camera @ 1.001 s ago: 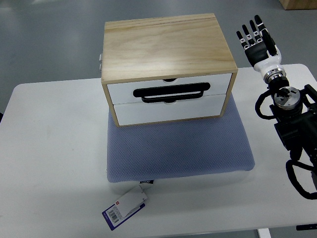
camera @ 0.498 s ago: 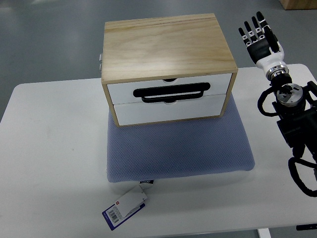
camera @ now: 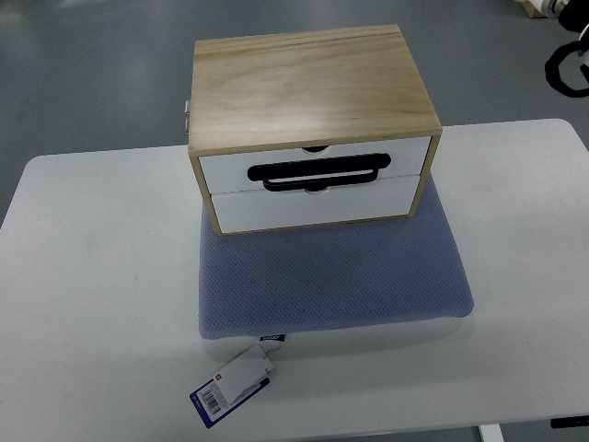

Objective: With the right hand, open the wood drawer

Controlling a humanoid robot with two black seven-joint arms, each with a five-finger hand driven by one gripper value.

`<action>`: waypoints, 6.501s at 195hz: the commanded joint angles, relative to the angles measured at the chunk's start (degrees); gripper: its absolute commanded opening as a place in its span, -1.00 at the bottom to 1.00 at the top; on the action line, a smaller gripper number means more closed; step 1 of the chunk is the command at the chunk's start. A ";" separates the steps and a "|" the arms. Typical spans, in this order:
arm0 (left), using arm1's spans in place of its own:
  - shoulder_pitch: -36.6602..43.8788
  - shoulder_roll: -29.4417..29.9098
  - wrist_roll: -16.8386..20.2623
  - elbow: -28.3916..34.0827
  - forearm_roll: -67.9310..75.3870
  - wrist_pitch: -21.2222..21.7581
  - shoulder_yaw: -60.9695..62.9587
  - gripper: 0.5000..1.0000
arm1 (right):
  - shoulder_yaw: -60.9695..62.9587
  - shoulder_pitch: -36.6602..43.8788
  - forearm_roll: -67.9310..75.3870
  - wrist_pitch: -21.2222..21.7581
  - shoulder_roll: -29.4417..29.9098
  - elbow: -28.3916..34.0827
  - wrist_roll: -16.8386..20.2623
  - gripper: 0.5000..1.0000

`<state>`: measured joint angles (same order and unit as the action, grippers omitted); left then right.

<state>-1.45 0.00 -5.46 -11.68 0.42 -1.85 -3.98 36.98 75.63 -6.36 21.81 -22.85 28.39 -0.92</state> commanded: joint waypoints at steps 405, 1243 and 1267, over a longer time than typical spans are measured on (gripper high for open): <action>-0.30 0.00 0.01 -0.80 0.02 0.01 -0.15 1.00 | -61.15 35.47 -2.95 -3.26 8.61 45.53 34.76 0.78; -0.30 0.00 0.01 -0.28 -0.07 0.10 0.03 1.00 | -58.42 34.15 -4.80 13.19 -5.02 59.50 28.69 0.78; -0.30 0.00 0.01 -0.27 -0.07 0.10 0.03 1.00 | -57.72 34.76 -4.80 13.19 -5.72 59.50 28.69 0.78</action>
<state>-1.76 0.00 -5.45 -11.91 0.35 -1.76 -3.96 -21.13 109.92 -11.14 34.98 -27.98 87.85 27.81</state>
